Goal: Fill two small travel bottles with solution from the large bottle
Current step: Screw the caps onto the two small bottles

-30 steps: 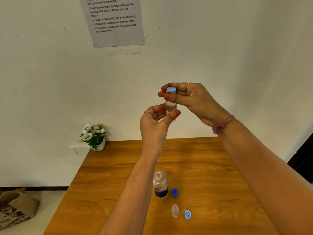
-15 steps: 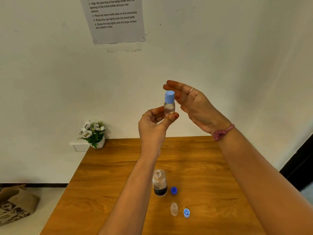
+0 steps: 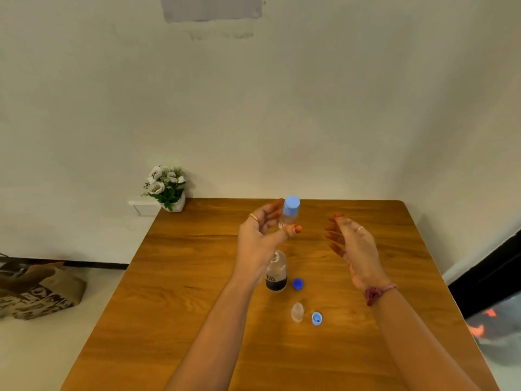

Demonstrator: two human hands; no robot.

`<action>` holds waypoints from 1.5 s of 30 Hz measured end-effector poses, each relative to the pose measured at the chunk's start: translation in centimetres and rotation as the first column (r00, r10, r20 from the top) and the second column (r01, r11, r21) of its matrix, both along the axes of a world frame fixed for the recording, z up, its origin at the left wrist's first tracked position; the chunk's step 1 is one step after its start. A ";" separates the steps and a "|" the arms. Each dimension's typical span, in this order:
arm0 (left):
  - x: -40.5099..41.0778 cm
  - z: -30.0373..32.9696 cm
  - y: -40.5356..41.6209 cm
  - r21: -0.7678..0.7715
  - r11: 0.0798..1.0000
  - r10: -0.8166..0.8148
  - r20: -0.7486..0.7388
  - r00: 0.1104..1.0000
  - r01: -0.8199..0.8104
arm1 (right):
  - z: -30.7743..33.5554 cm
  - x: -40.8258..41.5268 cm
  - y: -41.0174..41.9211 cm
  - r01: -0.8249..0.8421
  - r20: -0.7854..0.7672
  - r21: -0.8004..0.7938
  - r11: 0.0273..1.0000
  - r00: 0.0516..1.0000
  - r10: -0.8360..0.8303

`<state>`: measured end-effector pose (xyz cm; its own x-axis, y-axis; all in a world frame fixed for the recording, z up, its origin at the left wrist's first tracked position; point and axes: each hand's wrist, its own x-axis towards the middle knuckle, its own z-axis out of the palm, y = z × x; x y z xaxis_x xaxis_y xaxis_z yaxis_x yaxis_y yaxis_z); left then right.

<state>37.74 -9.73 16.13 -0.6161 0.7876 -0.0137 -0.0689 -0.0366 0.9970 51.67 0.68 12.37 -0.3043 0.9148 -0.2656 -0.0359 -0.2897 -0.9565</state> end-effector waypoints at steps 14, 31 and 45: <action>-1.8 -12.4 -5.8 -0.408 0.908 -0.136 -0.060 0.989 0.100 | -10.4 2.4 -4.1 0.005 0.420 -0.016 1.000 0.908 0.002; -1.8 -19.4 -3.9 -0.739 0.670 -0.362 -0.241 0.901 0.072 | -16.0 2.7 -6.1 -0.460 0.814 -0.048 0.887 0.497 0.301; -0.8 -18.3 -6.2 -0.416 0.902 -0.210 -0.660 0.721 -0.118 | -17.1 3.2 -5.1 -0.587 0.873 0.022 0.809 0.405 0.271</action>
